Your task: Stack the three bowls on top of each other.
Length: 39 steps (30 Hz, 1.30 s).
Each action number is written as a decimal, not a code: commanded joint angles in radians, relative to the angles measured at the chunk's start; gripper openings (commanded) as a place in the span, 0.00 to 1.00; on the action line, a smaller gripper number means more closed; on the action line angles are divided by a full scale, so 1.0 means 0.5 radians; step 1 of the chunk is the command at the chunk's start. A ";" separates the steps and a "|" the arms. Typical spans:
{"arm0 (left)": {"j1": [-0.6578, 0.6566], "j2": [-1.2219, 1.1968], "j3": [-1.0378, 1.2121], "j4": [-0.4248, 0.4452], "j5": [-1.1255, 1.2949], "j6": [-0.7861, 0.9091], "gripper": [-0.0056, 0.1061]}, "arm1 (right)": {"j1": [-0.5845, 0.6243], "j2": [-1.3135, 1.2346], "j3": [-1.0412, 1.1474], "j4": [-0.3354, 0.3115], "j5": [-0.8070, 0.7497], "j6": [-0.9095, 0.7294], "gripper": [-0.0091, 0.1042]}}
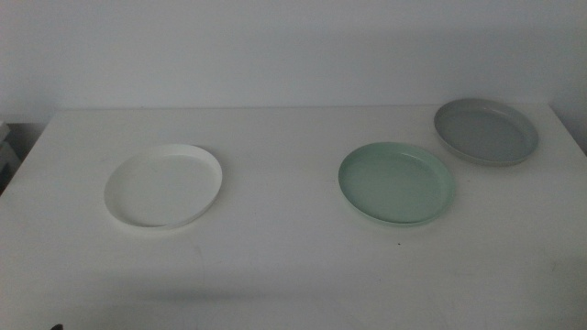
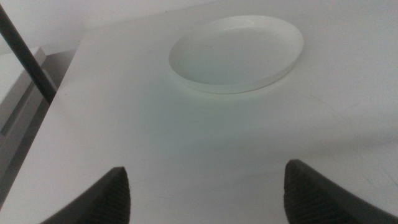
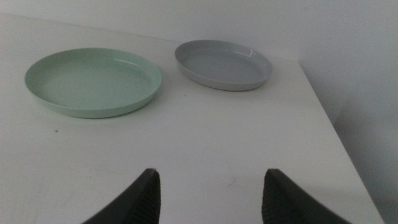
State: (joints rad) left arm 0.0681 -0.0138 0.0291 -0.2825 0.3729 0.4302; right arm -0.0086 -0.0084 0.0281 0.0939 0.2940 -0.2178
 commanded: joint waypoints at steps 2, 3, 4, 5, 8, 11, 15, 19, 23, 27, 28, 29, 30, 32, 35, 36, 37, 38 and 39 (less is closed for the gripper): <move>0.002 -0.028 -0.006 -0.020 -0.131 -0.019 0.79 | -0.013 -0.010 -0.123 -0.012 -0.050 -0.002 0.46; 0.002 -0.028 -0.006 -0.020 -0.131 -0.019 0.79 | -0.013 0.026 -0.183 -0.012 0.006 -0.002 0.46; 0.002 -0.028 -0.006 -0.020 -0.131 -0.019 0.79 | -0.013 0.074 -0.233 -0.012 0.047 -0.002 0.46; 0.002 -0.028 -0.006 -0.020 -0.131 -0.019 0.79 | -0.013 0.131 -0.297 -0.012 0.084 -0.002 0.46; 0.002 -0.028 -0.006 -0.020 -0.131 -0.019 0.79 | -0.013 0.323 -0.471 -0.014 0.122 -0.002 0.46; 0.002 -0.028 -0.006 -0.020 -0.131 -0.019 0.79 | -0.013 0.556 -0.652 -0.014 0.120 -0.002 0.46; 0.002 -0.028 -0.006 -0.020 -0.131 -0.019 0.79 | -0.013 0.940 -0.891 -0.014 0.141 -0.002 0.46; 0.002 -0.028 -0.006 -0.020 -0.131 -0.019 0.79 | -0.009 1.293 -1.168 -0.012 0.221 -0.002 0.46; 0.002 -0.028 -0.006 -0.020 -0.131 -0.019 0.79 | 0.024 1.665 -1.433 0.049 0.293 0.120 0.46; 0.002 -0.026 -0.006 -0.020 -0.131 -0.018 0.79 | 0.045 2.020 -1.698 0.047 0.383 0.207 0.46; 0.002 -0.026 -0.006 -0.020 -0.131 -0.018 0.79 | 0.045 2.095 -1.774 0.050 0.407 0.235 0.46; 0.002 -0.026 -0.006 -0.020 -0.131 -0.018 0.79 | 0.049 2.191 -1.850 0.054 0.447 0.286 0.46; 0.002 -0.026 -0.006 -0.020 -0.131 -0.018 0.79 | 0.051 2.282 -1.927 0.057 0.498 0.355 0.46; 0.002 -0.026 -0.006 -0.020 -0.131 -0.018 0.79 | 0.053 2.446 -2.060 0.061 0.592 0.501 0.46; 0.002 -0.026 -0.006 -0.020 -0.131 -0.018 0.79 | 0.098 2.722 -2.250 0.047 0.657 0.638 0.46; 0.002 -0.026 -0.006 -0.020 -0.131 -0.018 0.79 | 0.124 2.813 -2.314 0.046 0.676 0.679 0.46; 0.002 -0.026 -0.006 -0.020 -0.131 -0.018 0.79 | 0.156 2.887 -2.362 0.046 0.693 0.709 0.46; 0.002 -0.026 -0.006 -0.020 -0.131 -0.018 0.79 | 0.186 2.974 -2.419 0.046 0.708 0.743 0.46; 0.002 -0.026 -0.006 -0.020 -0.131 -0.018 0.79 | 0.211 3.060 -2.472 0.049 0.720 0.781 0.46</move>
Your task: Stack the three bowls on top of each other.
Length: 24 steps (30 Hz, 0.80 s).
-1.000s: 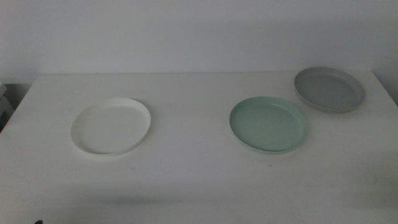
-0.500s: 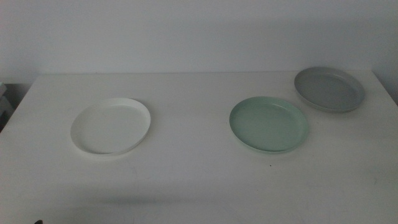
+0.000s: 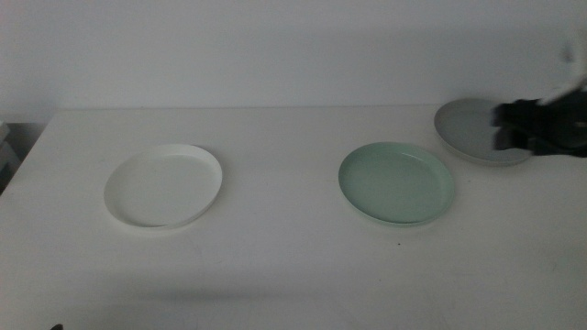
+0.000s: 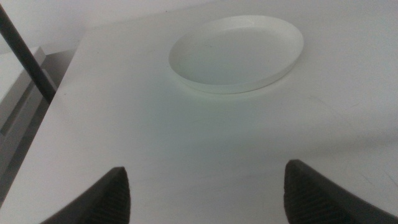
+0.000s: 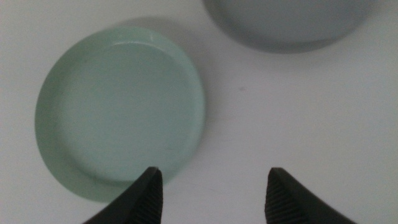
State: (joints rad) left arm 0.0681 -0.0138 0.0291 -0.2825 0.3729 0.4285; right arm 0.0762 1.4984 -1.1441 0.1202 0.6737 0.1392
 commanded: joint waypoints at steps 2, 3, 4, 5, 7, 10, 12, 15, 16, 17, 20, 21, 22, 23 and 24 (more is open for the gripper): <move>0.002 -0.026 -0.006 -0.020 -0.131 -0.015 0.79 | 0.072 0.189 -0.214 -0.004 -0.031 0.137 0.46; 0.002 -0.026 -0.006 -0.020 -0.131 -0.015 0.79 | 0.076 0.261 -0.249 -0.002 -0.031 0.169 0.45; 0.002 -0.026 -0.006 -0.020 -0.131 -0.015 0.79 | 0.076 0.332 -0.275 0.000 -0.036 0.187 0.45; 0.002 -0.026 -0.006 -0.020 -0.131 -0.015 0.79 | 0.076 0.400 -0.304 0.000 -0.043 0.201 0.44; 0.002 -0.026 -0.006 -0.020 -0.131 -0.015 0.79 | 0.076 0.507 -0.340 -0.006 -0.088 0.205 0.43; 0.002 -0.026 -0.006 -0.020 -0.131 -0.015 0.79 | 0.076 0.642 -0.346 0.001 -0.211 0.203 0.40; 0.002 -0.026 -0.006 -0.020 -0.131 -0.015 0.79 | 0.076 0.718 -0.346 0.004 -0.289 0.203 0.38; 0.002 -0.026 -0.006 -0.020 -0.131 -0.015 0.79 | 0.076 0.800 -0.346 0.032 -0.373 0.203 0.34; 0.002 -0.026 -0.006 -0.020 -0.131 -0.015 0.79 | 0.078 0.816 -0.346 0.038 -0.397 0.203 0.33; 0.002 -0.026 -0.006 -0.020 -0.131 -0.015 0.79 | 0.083 0.836 -0.346 0.047 -0.419 0.203 0.32; 0.002 -0.026 -0.006 -0.020 -0.131 -0.015 0.79 | 0.098 0.881 -0.346 0.047 -0.494 0.196 0.30; 0.002 -0.026 -0.006 -0.020 -0.131 -0.015 0.79 | 0.103 0.894 -0.346 0.047 -0.517 0.187 0.29; 0.002 -0.026 -0.006 -0.020 -0.131 -0.015 0.79 | 0.110 0.901 -0.346 0.047 -0.543 0.179 0.27; 0.002 -0.026 -0.006 -0.020 -0.131 -0.015 0.79 | 0.115 0.914 -0.346 0.047 -0.565 0.175 0.26; 0.002 -0.026 -0.006 -0.020 -0.131 -0.015 0.79 | 0.117 0.921 -0.346 0.047 -0.585 0.163 0.23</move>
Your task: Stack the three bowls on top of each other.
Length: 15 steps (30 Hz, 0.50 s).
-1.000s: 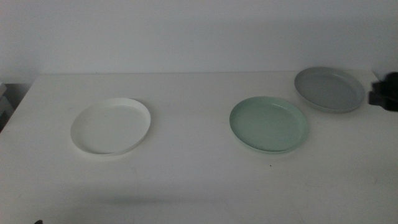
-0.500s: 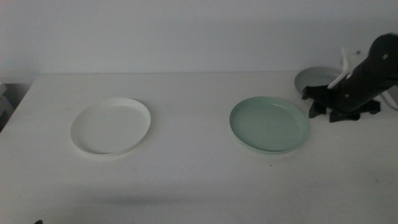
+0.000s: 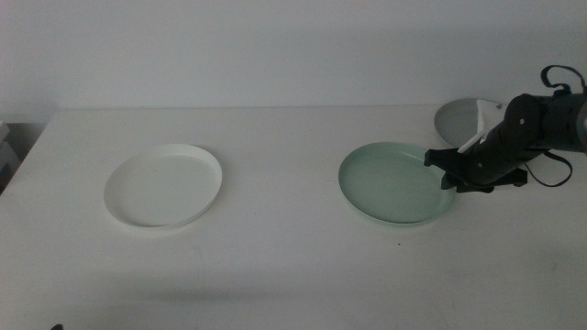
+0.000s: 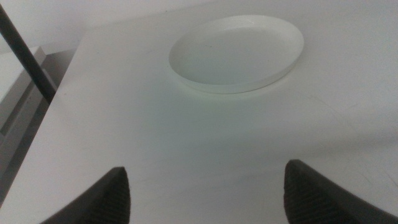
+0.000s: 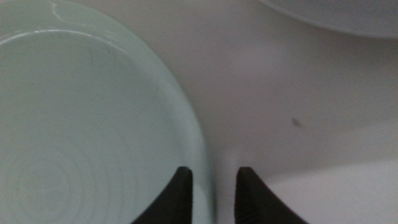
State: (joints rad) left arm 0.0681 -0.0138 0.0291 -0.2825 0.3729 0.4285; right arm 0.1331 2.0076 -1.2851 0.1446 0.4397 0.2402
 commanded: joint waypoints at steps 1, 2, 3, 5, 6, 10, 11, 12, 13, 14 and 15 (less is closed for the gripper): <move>0.002 -0.026 -0.006 -0.020 -0.131 -0.015 0.79 | 0.008 -0.086 -0.064 -0.002 -0.124 -0.038 0.21; 0.002 -0.026 -0.006 -0.020 -0.131 -0.015 0.79 | 0.009 -0.078 -0.064 -0.002 -0.129 -0.038 0.18; 0.002 -0.026 -0.006 -0.020 -0.131 -0.015 0.79 | 0.018 -0.069 -0.064 -0.005 -0.129 -0.038 0.15; 0.002 -0.026 -0.006 -0.020 -0.131 -0.015 0.79 | 0.028 -0.055 -0.064 -0.014 -0.129 -0.061 0.09; 0.002 -0.026 -0.006 -0.020 -0.131 -0.015 0.79 | 0.034 -0.053 -0.062 -0.019 -0.129 -0.070 0.07; 0.002 -0.026 -0.006 -0.020 -0.131 -0.015 0.79 | 0.090 -0.125 -0.058 -0.051 -0.089 -0.073 0.07; 0.002 -0.026 -0.006 -0.020 -0.131 -0.015 0.79 | 0.115 -0.171 -0.056 -0.051 -0.065 -0.073 0.07; 0.002 -0.026 -0.006 -0.020 -0.131 -0.015 0.79 | 0.147 -0.223 -0.047 -0.048 -0.038 -0.073 0.07; 0.002 -0.026 -0.006 -0.020 -0.131 -0.015 0.79 | 0.179 -0.283 -0.033 -0.046 -0.016 -0.073 0.07; 0.002 -0.026 -0.006 -0.020 -0.131 -0.015 0.79 | 0.217 -0.333 -0.014 -0.041 -0.005 -0.071 0.07; 0.002 -0.026 -0.006 -0.020 -0.131 -0.015 0.79 | 0.256 -0.398 0.016 -0.036 -0.005 -0.071 0.07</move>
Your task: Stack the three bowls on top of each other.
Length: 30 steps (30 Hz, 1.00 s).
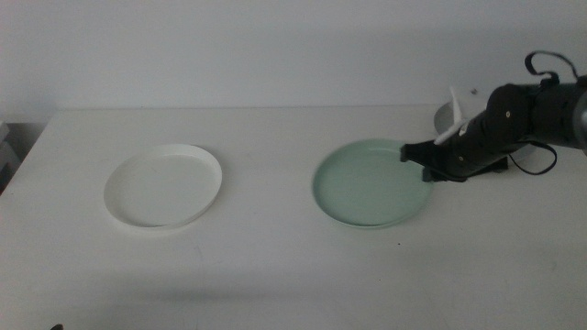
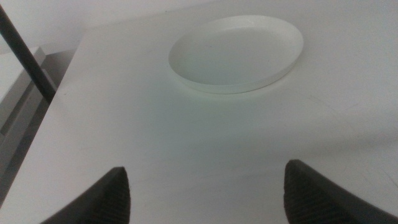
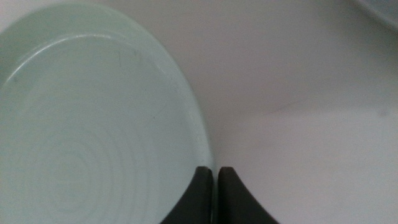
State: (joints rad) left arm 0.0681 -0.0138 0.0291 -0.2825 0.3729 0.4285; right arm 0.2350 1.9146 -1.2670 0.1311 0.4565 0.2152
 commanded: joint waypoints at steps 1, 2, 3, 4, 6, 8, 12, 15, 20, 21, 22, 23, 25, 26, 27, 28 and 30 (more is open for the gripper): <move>0.002 -0.026 -0.006 -0.020 -0.131 -0.015 0.79 | 0.096 -0.279 0.016 -0.006 -0.039 -0.019 0.07; 0.002 -0.026 -0.006 -0.020 -0.131 -0.015 0.79 | 0.131 -0.332 0.058 -0.006 -0.039 -0.015 0.07; 0.002 -0.026 -0.006 -0.020 -0.131 -0.015 0.79 | 0.177 -0.398 0.108 -0.004 -0.043 -0.015 0.07; 0.002 -0.026 -0.006 -0.020 -0.131 -0.015 0.79 | 0.225 -0.459 0.163 0.003 -0.048 -0.013 0.07; 0.002 -0.026 -0.006 -0.020 -0.131 -0.015 0.79 | 0.316 -0.558 0.258 0.003 -0.059 0.017 0.07; 0.002 -0.026 -0.006 -0.020 -0.131 -0.015 0.79 | 0.398 -0.602 0.335 0.009 -0.103 0.057 0.07; 0.002 -0.026 -0.006 -0.020 -0.131 -0.015 0.79 | 0.480 -0.567 0.390 0.017 -0.218 0.144 0.07; 0.002 -0.026 -0.006 -0.020 -0.131 -0.015 0.79 | 0.477 -0.478 0.388 0.017 -0.349 0.184 0.07; 0.002 -0.026 -0.006 -0.020 -0.131 -0.015 0.79 | 0.475 -0.296 0.383 0.018 -0.520 0.184 0.07; 0.002 -0.026 -0.006 -0.020 -0.131 -0.015 0.79 | 0.475 -0.265 0.383 0.016 -0.545 0.184 0.07; 0.002 -0.026 -0.006 -0.020 -0.131 -0.015 0.79 | 0.475 -0.238 0.383 0.016 -0.570 0.182 0.07; 0.002 -0.026 -0.006 -0.020 -0.131 -0.015 0.79 | 0.475 -0.218 0.383 0.016 -0.580 0.177 0.07; 0.002 -0.026 -0.006 -0.020 -0.131 -0.015 0.79 | 0.475 -0.186 0.383 0.016 -0.585 0.177 0.08; 0.002 -0.026 -0.006 -0.020 -0.131 -0.015 0.79 | 0.475 -0.175 0.383 0.016 -0.585 0.180 0.09; 0.002 -0.026 -0.006 -0.020 -0.131 -0.015 0.79 | 0.475 -0.170 0.383 0.016 -0.580 0.180 0.10; 0.002 -0.026 -0.006 -0.020 -0.131 -0.015 0.79 | 0.475 -0.171 0.383 0.016 -0.576 0.180 0.13; 0.002 -0.026 -0.006 -0.020 -0.131 -0.015 0.79 | 0.475 -0.171 0.383 0.016 -0.565 0.180 0.20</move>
State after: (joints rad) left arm 0.0681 -0.0138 0.0291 -0.2825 0.3729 0.4285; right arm 0.4734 1.8781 -1.0509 0.1393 0.2197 0.3061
